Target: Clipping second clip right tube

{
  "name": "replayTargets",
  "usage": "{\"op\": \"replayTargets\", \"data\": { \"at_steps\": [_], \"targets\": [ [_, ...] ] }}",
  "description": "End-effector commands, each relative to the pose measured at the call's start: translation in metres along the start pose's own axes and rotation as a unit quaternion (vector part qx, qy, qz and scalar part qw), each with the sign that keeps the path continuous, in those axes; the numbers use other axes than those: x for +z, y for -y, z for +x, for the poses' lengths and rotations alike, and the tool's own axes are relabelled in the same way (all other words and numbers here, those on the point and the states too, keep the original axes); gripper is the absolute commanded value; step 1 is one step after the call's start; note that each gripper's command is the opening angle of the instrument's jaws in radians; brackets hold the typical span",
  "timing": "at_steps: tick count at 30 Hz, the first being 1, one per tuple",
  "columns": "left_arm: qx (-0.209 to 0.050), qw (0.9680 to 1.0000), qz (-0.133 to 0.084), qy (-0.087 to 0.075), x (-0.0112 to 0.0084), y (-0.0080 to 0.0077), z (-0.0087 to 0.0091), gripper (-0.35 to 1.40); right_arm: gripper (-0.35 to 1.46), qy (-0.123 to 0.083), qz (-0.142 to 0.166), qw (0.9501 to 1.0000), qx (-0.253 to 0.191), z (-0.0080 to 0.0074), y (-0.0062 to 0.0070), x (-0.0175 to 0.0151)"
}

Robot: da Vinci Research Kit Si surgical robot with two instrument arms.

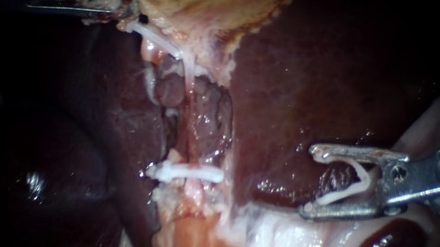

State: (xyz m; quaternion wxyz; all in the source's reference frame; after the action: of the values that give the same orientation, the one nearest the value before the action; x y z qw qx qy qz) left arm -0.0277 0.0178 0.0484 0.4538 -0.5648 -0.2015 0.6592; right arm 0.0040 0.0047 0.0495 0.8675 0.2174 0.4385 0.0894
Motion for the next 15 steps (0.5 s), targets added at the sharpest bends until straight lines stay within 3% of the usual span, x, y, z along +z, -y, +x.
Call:
{"op": "replayTargets", "data": {
  "at_steps": [1, 4, 9, 15],
  "targets": [
    [0.000, 1.0000, 0.000, 0.000, 0.0001, 0.0000, -0.0001, -0.35, 0.50, 0.000, 0.000, 1.0000, 0.000, 0.0002, 0.0000, 0.0001],
    [0.000, 1.0000, 0.001, 0.000, 0.0001, 0.0000, -0.0002, -0.35, 0.50, -0.003, 0.004, 1.0000, 0.002, 0.0007, -0.0001, 0.0008],
    [0.001, 1.0000, 0.002, -0.001, 0.0003, -0.0001, -0.0005, -0.35, 0.49, -0.025, 0.005, 0.9994, 0.022, 0.0022, -0.0005, 0.0029],
    [0.001, 1.0000, 0.002, -0.001, 0.0003, -0.0002, -0.0006, -0.35, 0.49, -0.025, 0.011, 0.9986, 0.045, 0.0034, -0.0009, 0.0058]
  ]
}}
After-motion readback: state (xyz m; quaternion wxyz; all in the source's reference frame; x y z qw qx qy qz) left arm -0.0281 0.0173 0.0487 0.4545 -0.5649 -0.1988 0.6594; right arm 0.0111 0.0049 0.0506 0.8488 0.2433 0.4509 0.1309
